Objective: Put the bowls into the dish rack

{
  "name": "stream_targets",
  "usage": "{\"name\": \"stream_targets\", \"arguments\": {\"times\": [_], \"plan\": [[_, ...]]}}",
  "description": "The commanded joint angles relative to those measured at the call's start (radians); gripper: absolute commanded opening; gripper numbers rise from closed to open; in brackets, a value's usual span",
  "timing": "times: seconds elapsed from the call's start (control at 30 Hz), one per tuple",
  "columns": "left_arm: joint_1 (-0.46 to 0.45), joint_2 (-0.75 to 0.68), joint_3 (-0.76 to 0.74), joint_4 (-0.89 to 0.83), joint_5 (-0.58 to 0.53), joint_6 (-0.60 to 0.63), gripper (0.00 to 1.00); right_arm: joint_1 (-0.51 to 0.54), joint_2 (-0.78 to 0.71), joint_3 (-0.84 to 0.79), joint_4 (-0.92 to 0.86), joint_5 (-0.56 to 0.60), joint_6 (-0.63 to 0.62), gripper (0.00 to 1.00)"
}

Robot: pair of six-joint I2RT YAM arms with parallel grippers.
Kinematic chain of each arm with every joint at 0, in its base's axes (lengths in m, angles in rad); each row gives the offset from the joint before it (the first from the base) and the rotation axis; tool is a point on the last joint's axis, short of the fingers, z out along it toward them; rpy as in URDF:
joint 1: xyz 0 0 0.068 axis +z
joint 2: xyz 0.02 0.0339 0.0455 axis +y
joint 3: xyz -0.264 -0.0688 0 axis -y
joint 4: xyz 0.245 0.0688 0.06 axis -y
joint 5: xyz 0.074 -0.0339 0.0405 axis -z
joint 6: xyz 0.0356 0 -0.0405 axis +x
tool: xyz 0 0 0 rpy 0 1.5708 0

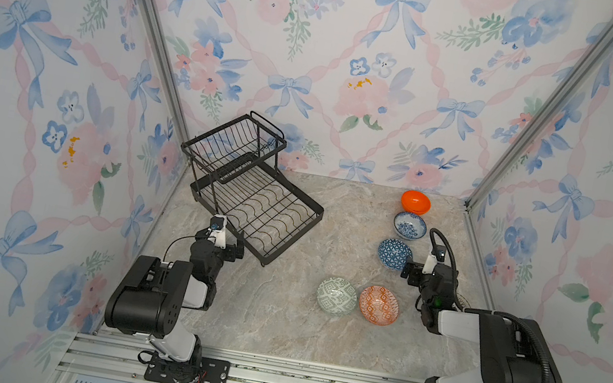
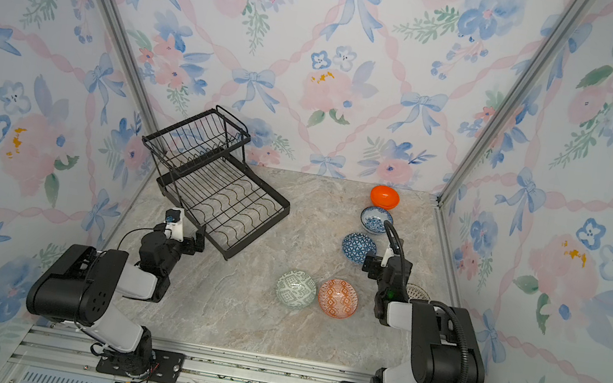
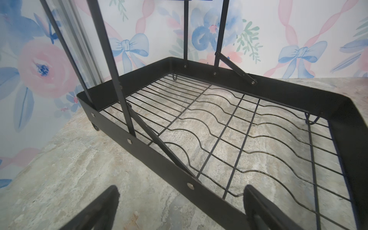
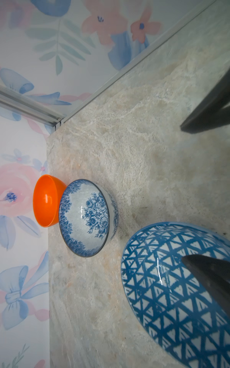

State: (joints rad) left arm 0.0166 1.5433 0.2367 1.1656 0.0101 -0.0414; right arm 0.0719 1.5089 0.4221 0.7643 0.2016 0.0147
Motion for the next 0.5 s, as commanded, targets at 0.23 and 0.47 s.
{"name": "stream_targets", "arguments": {"times": [0.23, 0.47], "plan": [[0.014, -0.199, 0.087, -0.324, -0.046, -0.089, 0.98, 0.192, -0.16, 0.45, -0.673, 0.416, 0.133, 0.97], [-0.061, -0.329, 0.179, -0.582, -0.182, -0.181, 0.98, 0.289, 0.126, 0.999, -1.236, 0.277, 0.44, 0.97]]}}
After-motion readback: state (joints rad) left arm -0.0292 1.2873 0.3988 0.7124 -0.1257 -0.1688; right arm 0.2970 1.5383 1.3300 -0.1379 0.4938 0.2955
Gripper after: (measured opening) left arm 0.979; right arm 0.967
